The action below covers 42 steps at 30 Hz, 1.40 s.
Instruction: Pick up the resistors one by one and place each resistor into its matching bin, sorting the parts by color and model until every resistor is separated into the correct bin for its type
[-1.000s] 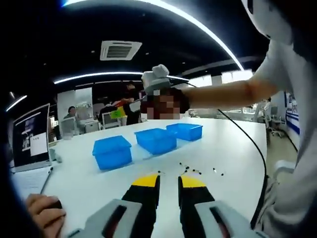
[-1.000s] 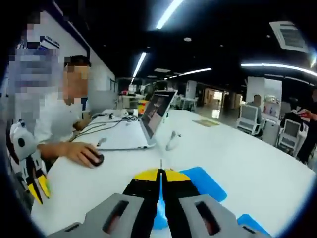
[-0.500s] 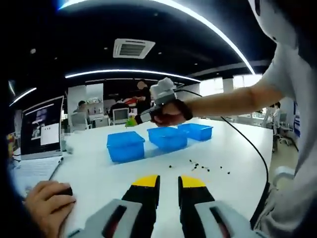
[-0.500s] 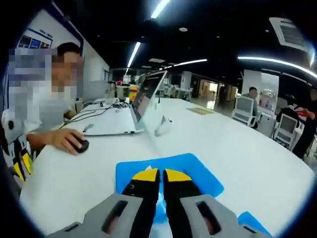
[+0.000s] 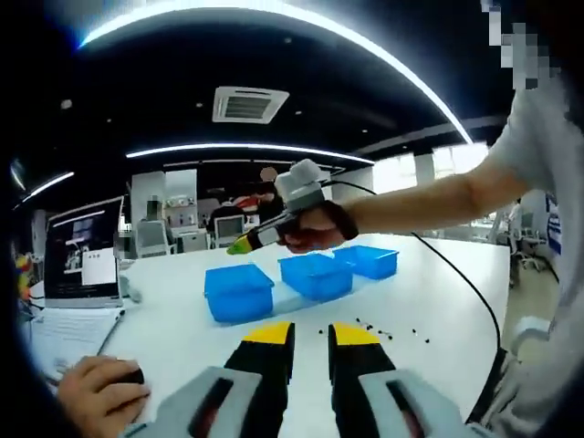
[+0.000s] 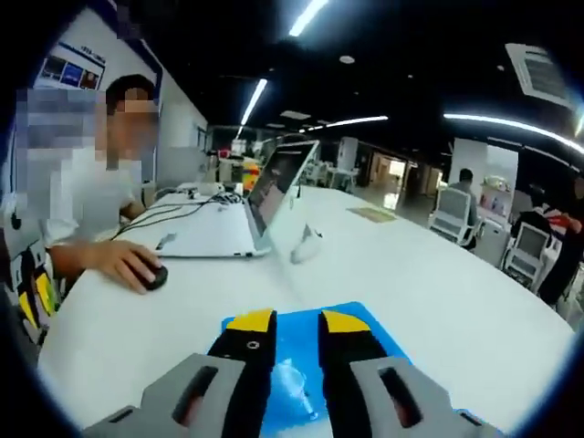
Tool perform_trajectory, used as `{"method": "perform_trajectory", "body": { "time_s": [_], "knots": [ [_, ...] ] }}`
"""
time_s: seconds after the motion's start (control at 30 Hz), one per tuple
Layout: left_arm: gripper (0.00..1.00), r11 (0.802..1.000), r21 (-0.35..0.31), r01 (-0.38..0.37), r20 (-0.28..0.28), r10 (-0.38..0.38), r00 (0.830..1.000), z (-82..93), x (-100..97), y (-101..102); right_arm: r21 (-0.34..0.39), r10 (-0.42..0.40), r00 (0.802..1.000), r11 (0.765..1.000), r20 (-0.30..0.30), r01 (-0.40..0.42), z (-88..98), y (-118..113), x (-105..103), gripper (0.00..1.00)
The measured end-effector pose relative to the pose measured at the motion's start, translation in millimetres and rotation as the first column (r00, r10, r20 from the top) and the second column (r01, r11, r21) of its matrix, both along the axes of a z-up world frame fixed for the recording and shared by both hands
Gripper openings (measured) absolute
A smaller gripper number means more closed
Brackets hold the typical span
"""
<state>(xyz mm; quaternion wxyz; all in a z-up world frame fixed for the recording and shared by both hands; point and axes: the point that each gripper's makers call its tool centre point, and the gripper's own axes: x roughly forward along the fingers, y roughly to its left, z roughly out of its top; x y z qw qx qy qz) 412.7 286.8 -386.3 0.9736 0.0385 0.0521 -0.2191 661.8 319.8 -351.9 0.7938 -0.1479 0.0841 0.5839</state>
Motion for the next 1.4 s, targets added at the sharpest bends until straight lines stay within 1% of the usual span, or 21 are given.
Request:
{"method": "perform_trajectory", "body": {
  "time_s": [0.13,0.2,0.3,0.43,0.47,0.5,0.53,0.67,0.77,0.83,0.9,0.97,1.03,1.07,1.13,1.17,1.27,1.3,1.33,1.37,1.4],
  "knots": [
    [0.18,1.000,-0.015,-0.016,0.024,0.017,1.000,6.6,1.2,3.4,0.011,0.049,0.998,0.999,0.031,-0.049,19.0,1.2,-21.0,0.20],
    [0.18,0.999,-0.031,-0.013,0.037,0.014,0.999,8.9,-1.3,1.8,-0.026,0.095,0.994,0.995,0.058,-0.093,23.7,-1.3,-37.9,0.20],
    [0.18,0.999,-0.035,-0.013,0.041,0.014,0.999,7.3,-5.4,-1.0,-0.071,0.165,0.985,0.984,0.058,-0.161,27.2,-5.9,-64.5,0.20],
    [0.18,1.000,-0.030,0.003,0.052,-0.001,0.999,8.6,-6.7,-7.4,-0.170,0.270,0.962,0.951,0.036,-0.260,17.1,-16.7,-104.7,0.20],
    [0.18,0.999,-0.044,0.002,0.052,0.000,0.999,10.4,-4.9,-8.1,-0.195,0.283,0.959,0.942,0.024,-0.273,12.3,-19.4,-111.6,0.20],
    [0.18,0.997,-0.081,-0.010,0.054,0.014,0.998,14.3,-1.7,-7.4,-0.207,0.289,0.957,0.937,0.015,-0.279,9.2,-20.5,-115.9,0.20],
    [0.18,0.996,-0.094,-0.015,0.069,0.021,0.997,18.6,1.9,-6.8,-0.215,0.295,0.955,0.934,0.006,-0.287,6.3,-20.5,-120.8,0.20],
    [0.18,0.996,-0.088,0.003,0.084,0.005,0.996,23.3,4.6,-12.1,-0.276,0.330,0.944,0.905,-0.025,-0.324,-4.8,-27.0,-135.6,0.20],
    [0.18,0.998,-0.060,0.025,0.099,-0.019,0.995,17.1,-3.3,-11.4,-0.360,0.325,0.945,0.877,-0.044,-0.319,-12.2,-39.0,-135.2,0.20],
    [0.18,0.998,-0.054,0.034,0.063,-0.031,0.998,0.5,-8.5,-8.4,-0.388,0.334,0.941,0.861,-0.059,-0.330,-14.0,-44.5,-138.1,0.20],
    [0.18,0.999,-0.011,0.036,0.031,-0.035,0.999,-13.7,-12.0,-7.0,-0.427,0.349,0.935,0.839,-0.054,-0.338,-16.4,-53.0,-141.3,0.20],
    [0.18,0.999,0.012,0.039,0.015,-0.039,0.999,-21.2,-14.5,-7.4,-0.477,0.367,0.928,0.806,-0.064,-0.352,-23.9,-64.5,-145.4,0.20],
    [0.18,0.999,0.016,0.045,0.003,-0.046,0.999,-26.6,-17.2,-8.7,-0.528,0.361,0.927,0.770,-0.104,-0.359,-37.7,-76.7,-148.6,0.20],
    [0.18,0.999,0.014,0.051,-0.003,-0.051,0.999,-29.0,-18.4,-9.6,-0.555,0.364,0.923,0.744,-0.130,-0.371,-46.0,-83.2,-151.3,0.20],
    [0.18,0.998,0.005,0.061,-0.014,-0.061,0.998,-32.8,-19.5,-12.2,-0.613,0.380,0.908,0.678,-0.179,-0.405,-65.8,-96.7,-156.8,0.20],
    [0.18,0.998,0.003,0.065,-0.015,-0.065,0.998,-34.3,-19.6,-13.5,-0.645,0.416,0.893,0.638,-0.173,-0.421,-73.5,-100.9,-157.5,0.20],
    [0.18,0.998,-0.019,0.062,-0.008,-0.062,0.998,-36.9,-15.3,-12.3,-0.711,0.498,0.855,0.548,-0.145,-0.440,-91.9,-104.0,-158.6,0.20],
    [0.18,0.998,-0.021,0.060,-0.009,-0.061,0.998,-38.5,-14.8,-11.5,-0.718,0.490,0.858,0.540,-0.156,-0.439,-96.7,-102.9,-158.7,0.19],
    [0.18,0.998,-0.023,0.055,-0.014,-0.055,0.998,-40.6,-14.0,-9.7,-0.716,0.436,0.880,0.553,-0.187,-0.426,-101.0,-102.2,-158.2,0.19],
    [0.18,0.998,-0.024,0.051,-0.022,-0.051,0.998,-43.3,-13.7,-8.1,-0.693,0.361,0.901,0.586,-0.240,-0.420,-104.8,-99.8,-160.6,0.20],
    [0.18,0.998,-0.023,0.054,-0.029,-0.055,0.998,-46.1,-13.7,-7.0,-0.645,0.273,0.911,0.644,-0.310,-0.412,-107.9,-94.5,-164.4,0.20]
  ]
}}
